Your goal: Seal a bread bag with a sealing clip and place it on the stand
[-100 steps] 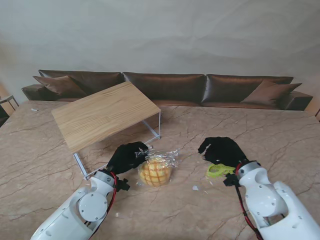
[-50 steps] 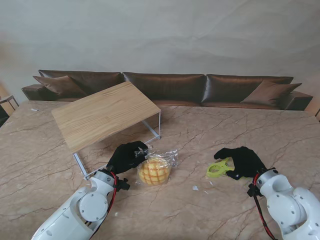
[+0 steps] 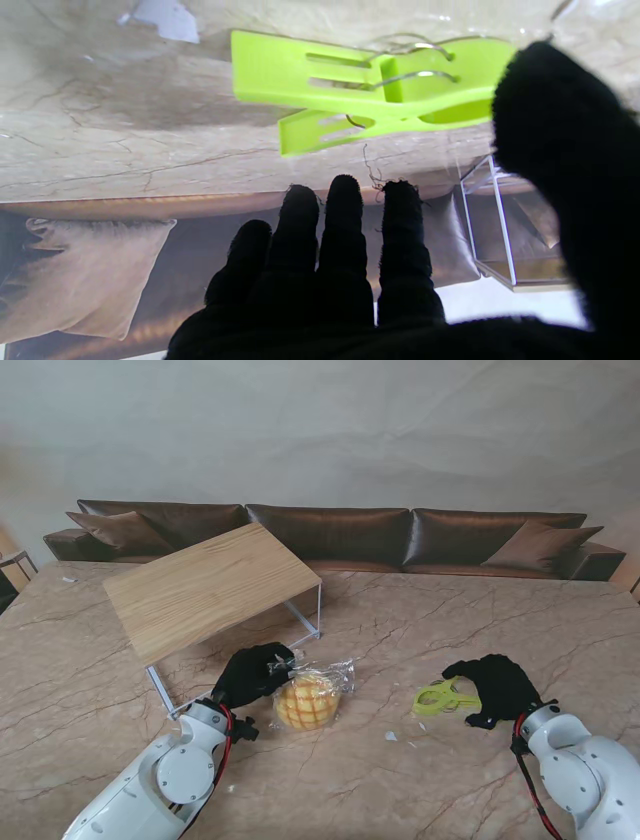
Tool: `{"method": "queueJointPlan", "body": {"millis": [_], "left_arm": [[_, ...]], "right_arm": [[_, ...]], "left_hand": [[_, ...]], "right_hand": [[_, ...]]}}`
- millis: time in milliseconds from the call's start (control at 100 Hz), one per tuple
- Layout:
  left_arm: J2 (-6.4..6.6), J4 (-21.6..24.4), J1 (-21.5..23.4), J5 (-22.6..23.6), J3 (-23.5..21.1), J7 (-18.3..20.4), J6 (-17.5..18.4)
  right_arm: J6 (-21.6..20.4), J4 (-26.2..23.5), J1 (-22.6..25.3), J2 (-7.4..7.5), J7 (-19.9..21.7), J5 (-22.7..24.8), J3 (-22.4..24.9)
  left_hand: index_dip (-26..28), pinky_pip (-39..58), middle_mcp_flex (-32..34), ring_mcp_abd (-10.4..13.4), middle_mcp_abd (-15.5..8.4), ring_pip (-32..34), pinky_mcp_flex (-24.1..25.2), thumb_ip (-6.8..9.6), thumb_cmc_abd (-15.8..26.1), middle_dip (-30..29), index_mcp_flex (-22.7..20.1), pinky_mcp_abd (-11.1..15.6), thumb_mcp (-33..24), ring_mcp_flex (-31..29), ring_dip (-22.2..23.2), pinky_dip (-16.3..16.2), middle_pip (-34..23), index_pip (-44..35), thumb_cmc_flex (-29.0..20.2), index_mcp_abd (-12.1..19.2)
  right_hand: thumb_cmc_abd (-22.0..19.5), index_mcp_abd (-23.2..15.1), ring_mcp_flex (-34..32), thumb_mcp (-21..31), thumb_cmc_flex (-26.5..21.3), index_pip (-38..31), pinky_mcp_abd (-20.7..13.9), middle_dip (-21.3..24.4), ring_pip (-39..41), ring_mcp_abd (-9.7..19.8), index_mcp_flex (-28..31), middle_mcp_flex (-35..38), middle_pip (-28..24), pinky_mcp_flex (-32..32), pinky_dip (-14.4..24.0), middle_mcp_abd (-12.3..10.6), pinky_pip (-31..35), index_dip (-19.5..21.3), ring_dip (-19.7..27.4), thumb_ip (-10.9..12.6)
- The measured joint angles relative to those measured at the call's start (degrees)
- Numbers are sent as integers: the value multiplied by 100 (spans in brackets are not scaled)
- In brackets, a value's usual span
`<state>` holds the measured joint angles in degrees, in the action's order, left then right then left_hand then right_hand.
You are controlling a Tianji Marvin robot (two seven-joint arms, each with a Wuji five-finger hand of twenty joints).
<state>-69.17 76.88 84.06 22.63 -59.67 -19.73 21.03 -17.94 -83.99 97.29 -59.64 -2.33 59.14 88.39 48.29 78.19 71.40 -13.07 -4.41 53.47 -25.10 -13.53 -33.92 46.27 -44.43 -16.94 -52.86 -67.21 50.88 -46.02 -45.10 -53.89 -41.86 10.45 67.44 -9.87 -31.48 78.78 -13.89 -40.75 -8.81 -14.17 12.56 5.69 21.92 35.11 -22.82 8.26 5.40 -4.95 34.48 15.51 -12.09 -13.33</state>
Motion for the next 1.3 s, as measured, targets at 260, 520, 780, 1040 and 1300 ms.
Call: {"method": "queueJointPlan", "body": {"millis": [260,520,780,1040,1300], "left_arm": [[1,19,1,0,3,21,-19],[4,22,-4,-14,1,63,-20],[5,11,-13,-40,5,71,-20],[4,-4,-26,-84,10,92,-17],[4,-46,-46,-115,8,123,8]], "right_arm": [[-142,586,-393,82,-174,58,-343],[-185,811,-581,104,-239,100,-532],[-199,1006,-791,150,-331,199,-752],[-211,1250,-1040,201,-437,393,-1030],[-240,1525,-1298,244,-337,352,-1315]], "left_hand": [[0,0,0,0,-2,-1,1,0,0,0,1,3,3,0,0,0,0,0,0,1],[0,1,0,0,-4,-1,2,0,1,0,2,4,4,0,1,0,0,0,0,3],[0,1,0,0,-7,-2,2,0,1,0,6,6,6,0,1,0,0,0,1,10],[0,1,0,0,-11,-2,2,0,1,0,8,7,18,0,1,0,0,0,1,22],[0,1,0,0,-45,-3,3,0,10,0,12,8,62,0,1,0,0,0,1,52]], "right_hand": [[-103,0,110,0,0,-12,-76,-52,0,108,-5,-142,-78,-1,-123,-55,-147,0,1,0],[-380,-1,110,-1,-3,-69,-79,-60,6,171,-5,-240,-76,21,-124,-151,-156,0,1,0],[-528,-3,150,-21,-21,-70,-47,-62,7,176,-5,-245,-68,12,-56,-193,117,0,1,0],[-817,-3,191,-85,-24,-127,2,-62,-166,197,-5,-220,-68,-64,119,-185,446,0,70,0],[-880,57,379,-87,-25,-62,2,-63,-254,255,-225,-214,-68,-213,134,-97,353,49,4,0]]}}
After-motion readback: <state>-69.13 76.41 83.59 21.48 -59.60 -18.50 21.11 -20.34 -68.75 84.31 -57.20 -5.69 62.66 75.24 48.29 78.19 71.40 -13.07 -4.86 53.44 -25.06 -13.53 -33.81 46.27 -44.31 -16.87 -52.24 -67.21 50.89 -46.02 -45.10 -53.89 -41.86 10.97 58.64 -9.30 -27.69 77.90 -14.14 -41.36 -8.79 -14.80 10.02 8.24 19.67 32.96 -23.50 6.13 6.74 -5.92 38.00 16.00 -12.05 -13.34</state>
